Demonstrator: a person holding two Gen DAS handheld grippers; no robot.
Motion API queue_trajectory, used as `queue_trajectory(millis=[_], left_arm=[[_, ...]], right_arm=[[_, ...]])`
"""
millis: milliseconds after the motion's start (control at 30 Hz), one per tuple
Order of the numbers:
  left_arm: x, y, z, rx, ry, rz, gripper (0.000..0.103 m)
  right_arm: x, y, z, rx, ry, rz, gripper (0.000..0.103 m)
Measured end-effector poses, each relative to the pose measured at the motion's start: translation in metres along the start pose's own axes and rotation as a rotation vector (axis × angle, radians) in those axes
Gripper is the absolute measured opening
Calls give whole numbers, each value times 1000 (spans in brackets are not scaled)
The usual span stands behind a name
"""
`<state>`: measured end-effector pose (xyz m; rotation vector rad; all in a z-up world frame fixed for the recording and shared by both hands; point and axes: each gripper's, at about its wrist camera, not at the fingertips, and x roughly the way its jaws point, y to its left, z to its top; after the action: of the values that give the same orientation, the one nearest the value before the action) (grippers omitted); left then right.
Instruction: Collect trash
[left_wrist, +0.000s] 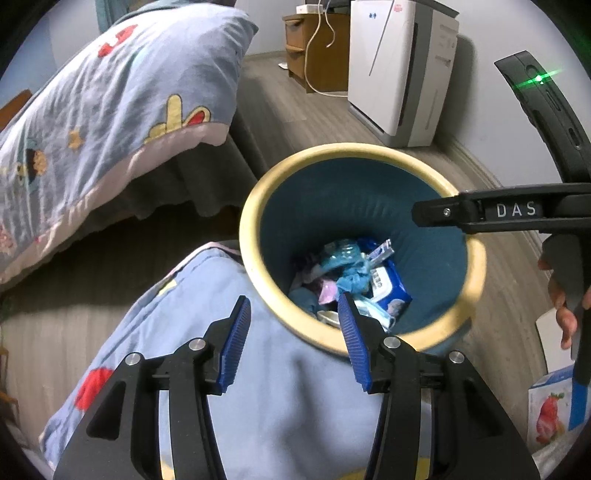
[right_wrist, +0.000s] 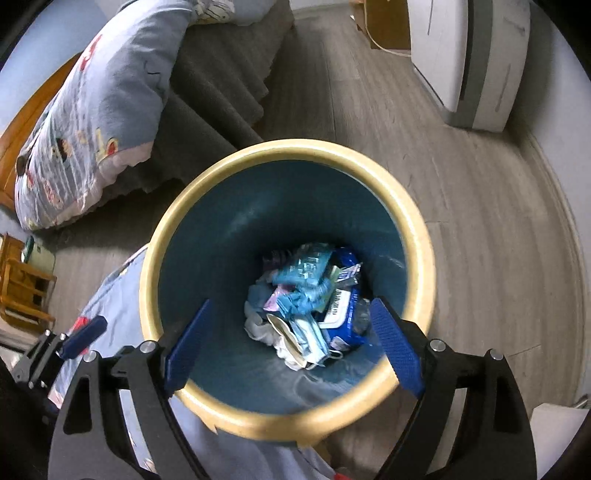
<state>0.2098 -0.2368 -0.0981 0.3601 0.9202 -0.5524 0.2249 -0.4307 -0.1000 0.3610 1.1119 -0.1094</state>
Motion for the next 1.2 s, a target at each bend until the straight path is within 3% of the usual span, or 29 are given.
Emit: queue_trajectory(millis=[167, 333, 400, 433, 700, 833, 933, 1033, 1200], left_arm=[[-38, -7, -7, -24, -45, -7, 53], [-95, -16, -16, -31, -125, -8, 86], [-117, -17, -22, -35, -155, 17, 93], [-125, -18, -23, -42, -164, 27, 95], [-173, -22, -43, -142, -221, 49, 98], [-168, -26, -45, -183, -193, 46, 98], [-163, -34, -43, -152, -197, 100, 98], [-160, -38, -41, -131, -205, 100, 98], [-156, -35, -41, -143, -206, 74, 98]], right_arm=[[-40, 0, -19, -80, -34, -16, 85], [-102, -6, -43, -82, -131, 2, 87], [-123, -5, -56, -89, -174, 1, 97], [-130, -4, -61, -98, -182, 5, 97], [-175, -1, -92, -119, -287, -22, 97], [-178, 0, -91, -144, -332, -79, 97], [-174, 6, -91, -208, -338, -113, 97], [-171, 6, -91, -243, -345, -138, 97], [-166, -3, -88, -212, -335, -116, 97]])
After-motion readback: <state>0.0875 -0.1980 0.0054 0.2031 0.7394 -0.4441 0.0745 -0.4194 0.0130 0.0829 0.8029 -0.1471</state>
